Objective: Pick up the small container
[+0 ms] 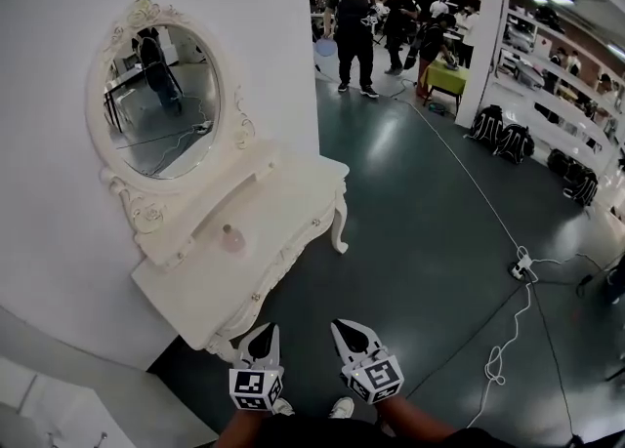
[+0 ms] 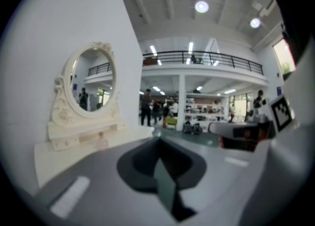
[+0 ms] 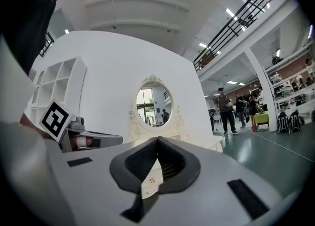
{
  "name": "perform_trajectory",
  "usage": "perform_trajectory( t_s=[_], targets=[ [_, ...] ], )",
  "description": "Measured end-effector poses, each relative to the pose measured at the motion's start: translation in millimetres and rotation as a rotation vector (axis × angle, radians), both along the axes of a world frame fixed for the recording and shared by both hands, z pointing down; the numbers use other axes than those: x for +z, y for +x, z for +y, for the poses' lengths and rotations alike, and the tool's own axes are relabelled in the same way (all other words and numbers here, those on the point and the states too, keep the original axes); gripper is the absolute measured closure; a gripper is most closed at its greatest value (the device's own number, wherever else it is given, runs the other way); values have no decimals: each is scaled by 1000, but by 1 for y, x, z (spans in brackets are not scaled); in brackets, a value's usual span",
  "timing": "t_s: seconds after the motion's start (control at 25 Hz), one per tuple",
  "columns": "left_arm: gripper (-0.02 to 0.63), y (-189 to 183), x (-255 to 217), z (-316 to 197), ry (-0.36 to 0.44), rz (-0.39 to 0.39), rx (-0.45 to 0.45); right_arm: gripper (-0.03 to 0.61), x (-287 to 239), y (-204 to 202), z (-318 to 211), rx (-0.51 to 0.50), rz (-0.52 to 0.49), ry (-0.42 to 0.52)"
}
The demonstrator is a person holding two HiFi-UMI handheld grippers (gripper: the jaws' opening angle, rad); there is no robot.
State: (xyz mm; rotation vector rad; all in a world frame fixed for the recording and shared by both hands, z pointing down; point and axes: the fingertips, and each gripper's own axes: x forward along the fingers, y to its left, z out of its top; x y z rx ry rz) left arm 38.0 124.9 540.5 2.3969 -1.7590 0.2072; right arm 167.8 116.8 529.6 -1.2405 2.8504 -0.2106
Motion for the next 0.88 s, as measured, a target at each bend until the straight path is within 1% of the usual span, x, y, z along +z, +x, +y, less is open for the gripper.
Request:
perform_trajectory(
  t_s=[0.2,0.52,0.88],
  targets=[
    [606,-3,3,-14,-8,-17,7,572,-4,-7,-18,-10,-2,6],
    [606,-16,-5,-62,45,-23,38,572,-18,-24,-60,13,32,37],
    [606,-60,-13,-113,89,5,39,572,-25,-69,-113,33,67,60]
  ],
)
